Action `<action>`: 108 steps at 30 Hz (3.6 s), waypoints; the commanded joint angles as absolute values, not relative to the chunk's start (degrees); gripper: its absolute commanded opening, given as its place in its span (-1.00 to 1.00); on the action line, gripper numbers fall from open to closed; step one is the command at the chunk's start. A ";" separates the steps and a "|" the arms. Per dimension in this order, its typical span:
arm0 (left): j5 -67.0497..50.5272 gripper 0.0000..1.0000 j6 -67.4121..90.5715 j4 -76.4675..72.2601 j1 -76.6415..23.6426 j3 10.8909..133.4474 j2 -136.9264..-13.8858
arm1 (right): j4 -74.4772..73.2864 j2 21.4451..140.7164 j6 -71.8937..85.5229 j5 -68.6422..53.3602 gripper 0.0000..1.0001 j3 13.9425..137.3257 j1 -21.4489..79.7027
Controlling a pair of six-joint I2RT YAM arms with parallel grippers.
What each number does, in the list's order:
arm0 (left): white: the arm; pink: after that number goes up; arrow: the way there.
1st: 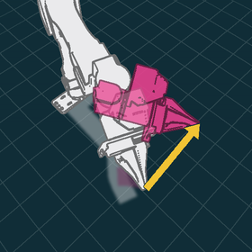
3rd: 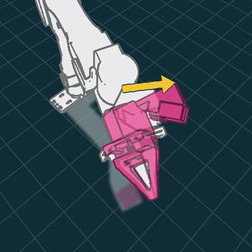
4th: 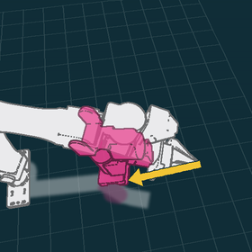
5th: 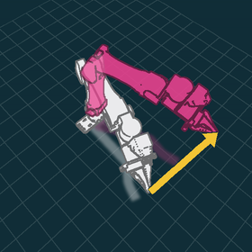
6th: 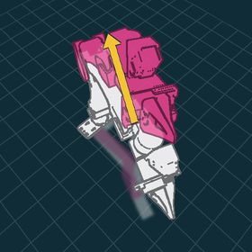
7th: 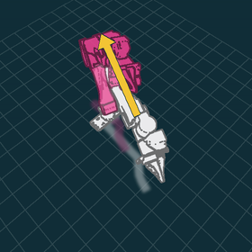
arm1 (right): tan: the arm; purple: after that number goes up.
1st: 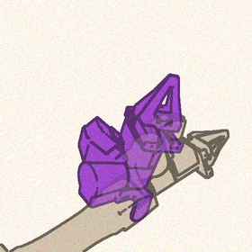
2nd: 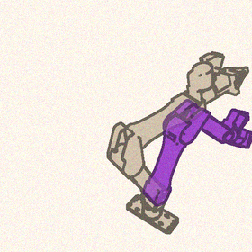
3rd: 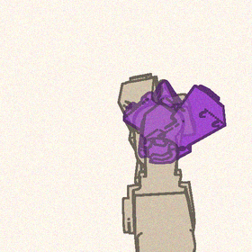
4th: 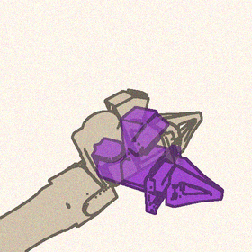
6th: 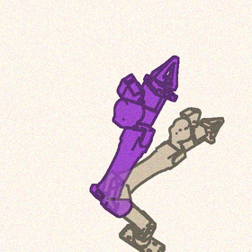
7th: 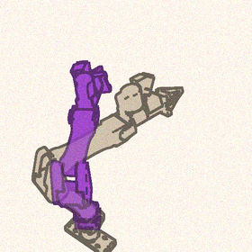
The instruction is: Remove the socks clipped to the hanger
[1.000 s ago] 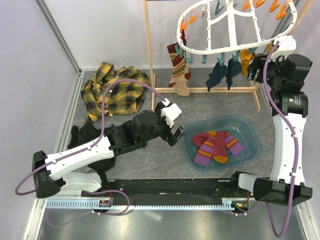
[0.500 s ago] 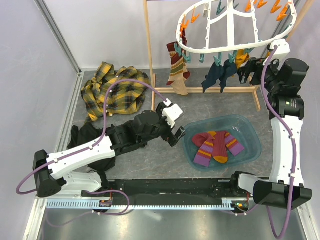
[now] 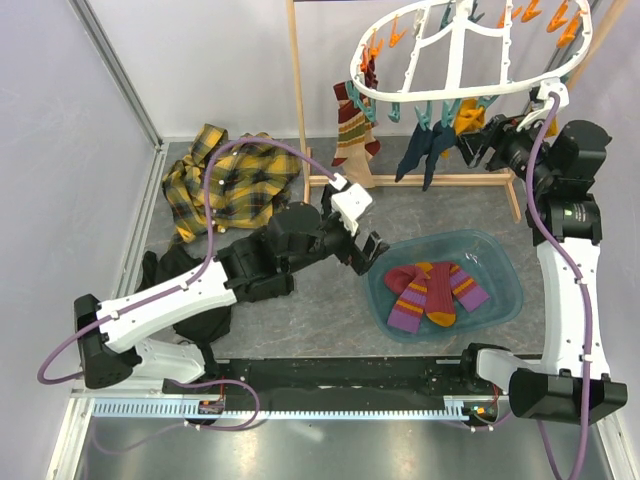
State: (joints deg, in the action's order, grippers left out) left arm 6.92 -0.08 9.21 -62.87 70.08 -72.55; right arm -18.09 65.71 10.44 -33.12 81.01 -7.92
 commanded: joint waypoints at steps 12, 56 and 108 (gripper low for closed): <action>5.80 0.94 4.48 2.99 -63.28 85.51 -81.02 | -15.03 62.67 14.33 -34.45 0.48 78.57 -3.61; 2.12 -0.97 1.67 9.84 -62.67 112.68 -100.64 | -6.06 55.63 33.93 -40.70 -0.26 74.97 -2.99; -16.96 -0.96 9.93 9.76 -56.87 111.53 -99.58 | -10.11 67.06 28.65 -12.13 0.26 90.26 9.32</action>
